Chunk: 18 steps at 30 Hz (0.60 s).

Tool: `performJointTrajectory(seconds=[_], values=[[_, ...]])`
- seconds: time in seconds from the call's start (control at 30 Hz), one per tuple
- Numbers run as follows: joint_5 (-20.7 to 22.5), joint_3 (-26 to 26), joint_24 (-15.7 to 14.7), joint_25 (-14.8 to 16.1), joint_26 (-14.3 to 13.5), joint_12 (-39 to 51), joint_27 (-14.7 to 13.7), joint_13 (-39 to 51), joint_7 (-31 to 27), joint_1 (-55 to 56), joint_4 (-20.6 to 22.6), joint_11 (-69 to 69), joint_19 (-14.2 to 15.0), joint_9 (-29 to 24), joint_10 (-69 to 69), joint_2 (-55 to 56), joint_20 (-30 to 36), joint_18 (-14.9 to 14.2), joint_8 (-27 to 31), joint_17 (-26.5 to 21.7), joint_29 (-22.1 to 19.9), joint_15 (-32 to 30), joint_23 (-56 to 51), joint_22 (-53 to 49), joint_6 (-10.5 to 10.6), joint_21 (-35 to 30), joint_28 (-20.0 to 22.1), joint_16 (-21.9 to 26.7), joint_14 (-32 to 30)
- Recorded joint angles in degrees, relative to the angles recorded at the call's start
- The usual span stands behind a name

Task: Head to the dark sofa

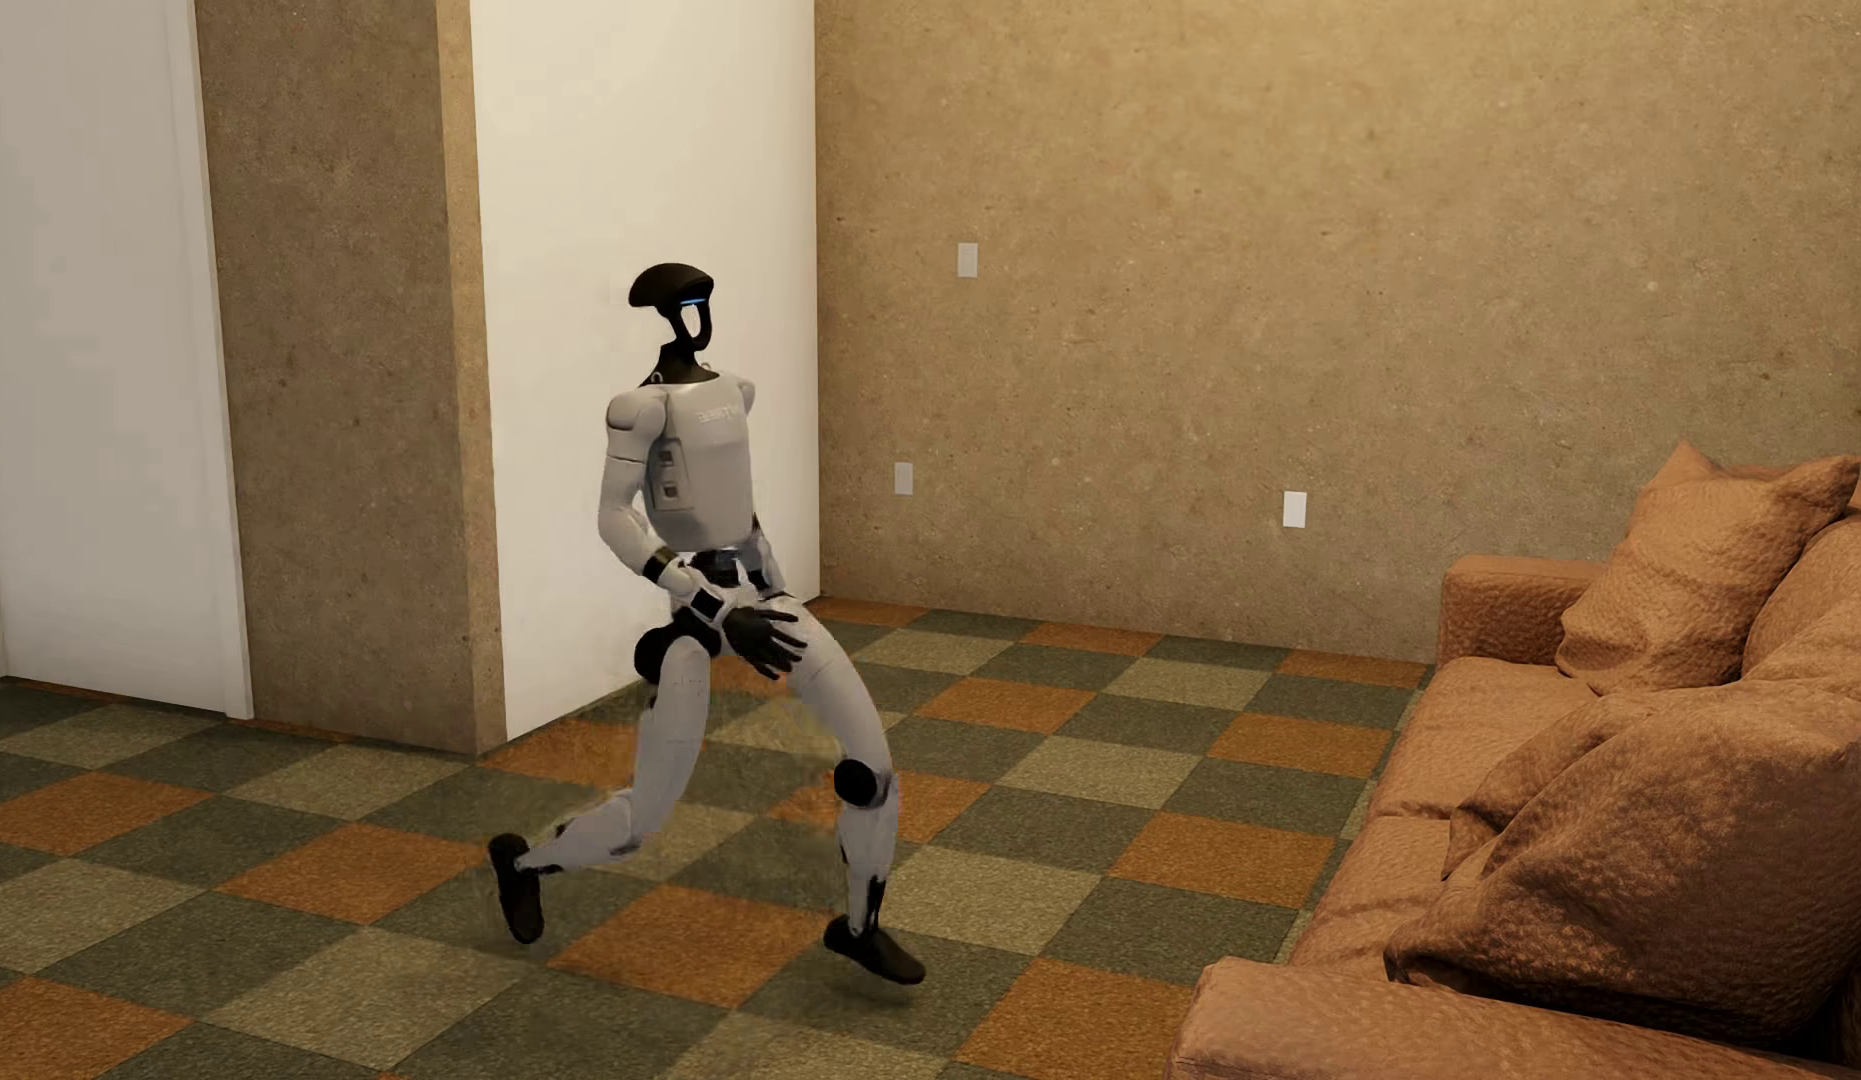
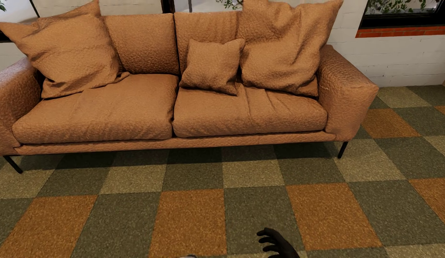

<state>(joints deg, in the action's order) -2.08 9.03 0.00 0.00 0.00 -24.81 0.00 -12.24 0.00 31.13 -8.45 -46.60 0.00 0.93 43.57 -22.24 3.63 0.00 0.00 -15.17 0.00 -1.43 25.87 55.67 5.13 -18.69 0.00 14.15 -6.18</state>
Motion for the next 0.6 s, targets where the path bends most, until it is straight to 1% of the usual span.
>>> performJointTrajectory(seconds=[0.03,0.07,0.1,0.13,0.17,0.2,0.27,0.3,0.33,0.37,0.4,0.43,0.47,0.5,0.53,0.6], values=[[1.15,-0.39,0.00,0.00,0.00,2.32,0.00,-1.70,0.00,-1.21,1.32,-5.53,0.00,-0.83,2.54,1.50,1.34,0.00,0.00,0.32,0.00,-3.57,3.31,-2.80,-0.41,-1.01,0.00,0.50,2.33],[0.51,0.80,0.00,0.00,0.00,4.66,0.00,-1.71,0.00,-3.59,2.25,-10.97,0.00,-1.47,2.68,5.06,2.85,0.00,0.00,0.30,0.00,-1.86,7.78,-6.41,-1.24,-3.99,0.00,1.23,4.74],[0.31,2.14,0.00,0.00,0.00,6.76,0.00,-0.98,0.00,-5.44,1.95,-15.09,0.00,-1.80,2.31,10.58,2.97,0.00,0.00,-0.41,0.00,0.37,11.82,-10.53,-1.44,-7.83,0.00,1.33,6.19],[0.27,2.65,0.00,0.00,0.00,8.26,0.00,-0.52,0.00,-8.70,2.13,-18.17,0.00,-2.25,-0.07,16.43,1.55,0.00,0.00,-0.89,0.00,1.51,14.91,-14.48,-1.60,-9.71,0.00,0.76,7.15],[0.43,1.96,0.00,0.00,0.00,9.45,0.00,-1.08,0.00,-11.04,2.87,-19.92,0.00,-2.85,-2.24,22.14,0.51,0.00,0.00,-1.02,0.00,1.89,16.19,-18.65,-1.60,-8.94,0.00,0.33,7.59],[0.59,0.61,0.00,0.00,0.00,10.22,0.00,-1.75,0.00,-13.59,3.55,-18.73,0.00,-3.64,-4.25,26.28,-0.09,0.00,0.00,-1.01,0.00,2.22,17.58,-22.43,-1.55,-8.04,0.00,0.22,7.74],[2.35,-1.35,0.00,0.00,0.00,11.31,0.00,-3.43,0.00,-17.49,3.69,-9.48,0.00,-4.13,-7.44,32.89,0.65,0.00,0.00,-1.50,0.00,0.75,17.81,-29.22,-0.97,-4.79,0.00,0.56,7.61],[3.31,-3.07,0.00,0.00,0.00,11.70,0.00,-4.11,0.00,-19.14,3.95,-2.00,0.00,-4.14,-8.91,33.97,0.52,0.00,0.00,-1.74,0.00,0.96,17.63,-31.14,-0.96,-4.13,0.00,0.72,7.39],[4.99,-4.32,0.00,0.00,0.00,11.42,0.00,-4.71,0.00,-20.10,3.75,5.18,0.00,-3.64,-10.00,34.84,0.66,0.00,0.00,-1.71,0.00,3.50,17.51,-33.40,-0.89,-3.22,0.00,0.99,7.18],[5.94,-5.92,0.00,0.00,0.00,11.18,0.00,-5.47,0.00,-21.13,3.94,11.62,0.00,-3.28,-10.93,34.60,0.86,0.00,0.00,-1.75,0.00,7.41,16.99,-34.52,-0.93,-2.56,0.00,0.99,7.00],[5.98,-7.54,0.00,0.00,0.00,10.93,0.00,-6.33,0.00,-22.28,4.49,16.49,0.00,-3.01,-11.98,33.80,1.47,0.00,0.00,-1.71,0.00,10.29,16.43,-34.79,-1.06,-1.74,0.00,0.95,6.96],[6.11,-8.51,0.00,0.00,0.00,10.91,0.00,-6.90,0.00,-23.36,4.77,19.51,0.00,-2.95,-12.62,32.75,2.43,0.00,0.00,-1.01,0.00,9.39,16.87,-34.34,-1.01,0.43,0.00,0.74,7.26],[5.91,-8.61,0.00,0.00,0.00,11.16,0.00,-7.14,0.00,-24.40,5.01,20.71,0.00,-2.75,-12.94,31.48,3.70,0.00,0.00,-1.13,0.00,6.76,16.90,-33.38,-1.27,-0.60,0.00,0.77,8.11],[5.39,-7.68,0.00,0.00,0.00,11.23,0.00,-7.18,0.00,-26.00,5.94,21.14,0.00,-2.58,-13.74,29.98,5.46,0.00,0.00,-1.18,0.00,6.69,17.48,-31.98,-2.12,-1.94,0.00,1.03,9.41],[5.14,-6.38,0.00,0.00,0.00,11.17,0.00,-6.91,0.00,-27.84,6.54,21.37,0.00,-2.49,-14.92,29.04,7.15,0.00,0.00,-1.26,0.00,7.75,17.92,-30.29,-2.41,-3.29,0.00,1.22,10.84],[4.99,-5.17,0.00,0.00,0.00,9.69,0.00,-5.65,0.00,-31.23,6.21,21.18,0.00,-2.01,-16.65,26.70,9.47,0.00,0.00,-1.88,0.00,10.54,18.36,-25.83,-1.85,-6.61,0.00,0.69,11.95]])
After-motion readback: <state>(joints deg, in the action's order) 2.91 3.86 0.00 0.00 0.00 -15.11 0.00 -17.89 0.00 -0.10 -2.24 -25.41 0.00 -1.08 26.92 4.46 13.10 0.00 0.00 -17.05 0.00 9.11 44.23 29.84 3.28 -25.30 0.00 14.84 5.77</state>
